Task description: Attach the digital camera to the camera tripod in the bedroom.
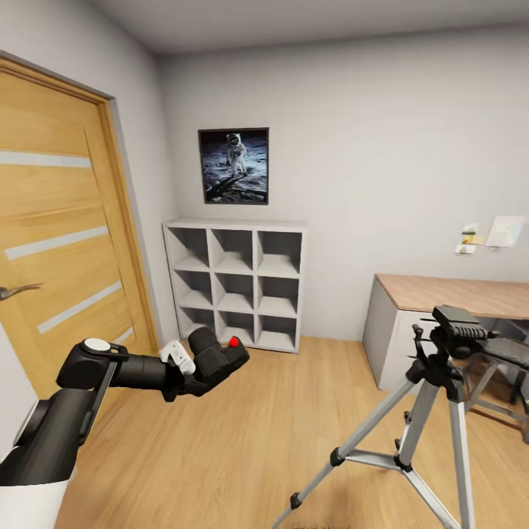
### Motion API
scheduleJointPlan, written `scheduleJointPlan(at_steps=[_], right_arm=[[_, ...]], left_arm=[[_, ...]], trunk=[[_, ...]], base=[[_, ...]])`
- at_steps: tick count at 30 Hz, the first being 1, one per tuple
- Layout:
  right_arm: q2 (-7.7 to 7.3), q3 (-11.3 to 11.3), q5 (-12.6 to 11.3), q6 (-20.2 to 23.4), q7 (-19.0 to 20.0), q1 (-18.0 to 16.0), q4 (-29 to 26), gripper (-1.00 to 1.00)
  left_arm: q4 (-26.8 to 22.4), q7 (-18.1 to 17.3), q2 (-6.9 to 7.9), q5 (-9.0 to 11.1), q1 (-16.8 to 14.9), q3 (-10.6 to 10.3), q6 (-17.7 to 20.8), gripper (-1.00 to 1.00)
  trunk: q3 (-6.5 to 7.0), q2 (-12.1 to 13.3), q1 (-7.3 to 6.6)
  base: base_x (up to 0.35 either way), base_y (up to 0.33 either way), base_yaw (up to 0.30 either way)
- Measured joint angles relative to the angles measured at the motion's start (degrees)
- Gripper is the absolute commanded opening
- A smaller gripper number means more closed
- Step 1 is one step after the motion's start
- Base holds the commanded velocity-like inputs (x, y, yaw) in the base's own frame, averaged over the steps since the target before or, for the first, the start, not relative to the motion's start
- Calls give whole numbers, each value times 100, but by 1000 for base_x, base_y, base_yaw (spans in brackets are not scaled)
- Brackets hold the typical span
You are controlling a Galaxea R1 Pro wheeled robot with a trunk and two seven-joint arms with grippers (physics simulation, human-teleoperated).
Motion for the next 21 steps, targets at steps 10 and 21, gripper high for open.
scheduleJointPlan(at_steps=[10, 21], right_arm=[[0, 0, -1, 0, 0, 0, 0, 100], [0, 0, -7, 0, 0, 0, 0, 100]], left_arm=[[-1, 4, 2, 2, 1, 105, -4, -100], [0, 4, 4, 2, 1, 117, -4, -100]], trunk=[[0, -1, -3], [0, 0, 0]], base=[[197, 0, -300], [86, 0, -300]])
